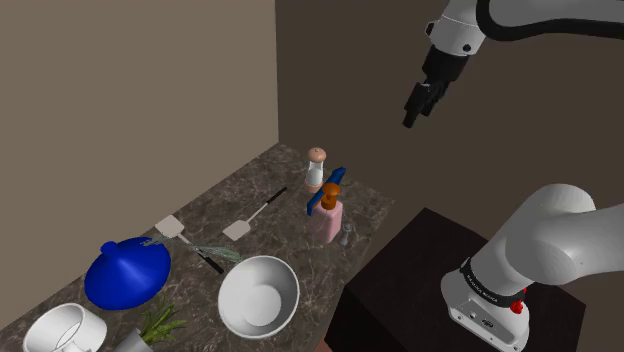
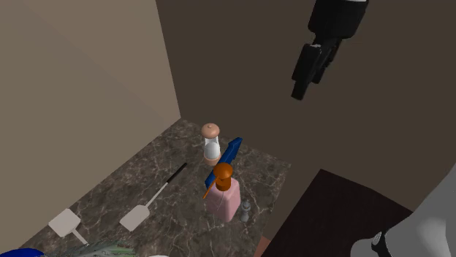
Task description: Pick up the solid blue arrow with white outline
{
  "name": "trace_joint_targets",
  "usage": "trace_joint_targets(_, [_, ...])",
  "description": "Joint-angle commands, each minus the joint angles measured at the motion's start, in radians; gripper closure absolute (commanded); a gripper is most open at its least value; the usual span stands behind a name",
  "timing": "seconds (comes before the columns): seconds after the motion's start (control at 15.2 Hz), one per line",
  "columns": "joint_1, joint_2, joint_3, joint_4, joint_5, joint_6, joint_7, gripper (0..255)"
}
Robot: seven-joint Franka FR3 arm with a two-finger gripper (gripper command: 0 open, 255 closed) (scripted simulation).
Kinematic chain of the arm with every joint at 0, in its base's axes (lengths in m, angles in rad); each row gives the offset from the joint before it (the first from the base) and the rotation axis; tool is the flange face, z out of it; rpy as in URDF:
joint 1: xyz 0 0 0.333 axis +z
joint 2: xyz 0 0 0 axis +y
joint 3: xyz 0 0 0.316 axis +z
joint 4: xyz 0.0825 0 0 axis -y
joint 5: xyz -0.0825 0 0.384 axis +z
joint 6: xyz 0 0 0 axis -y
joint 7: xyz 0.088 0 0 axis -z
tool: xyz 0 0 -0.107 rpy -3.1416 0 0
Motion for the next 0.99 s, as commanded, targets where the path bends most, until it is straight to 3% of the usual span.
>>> trace_joint_targets(0.0, [0.0,0.0,0.0,0.0,0.0,0.0,0.0,0])
trace_joint_targets(0.46, [0.056,0.117,-0.091,-0.135,-0.035,0.285,-0.255,0])
trace_joint_targets(0.92, [0.131,0.333,-0.187,-0.181,-0.026,0.574,-0.526,0])
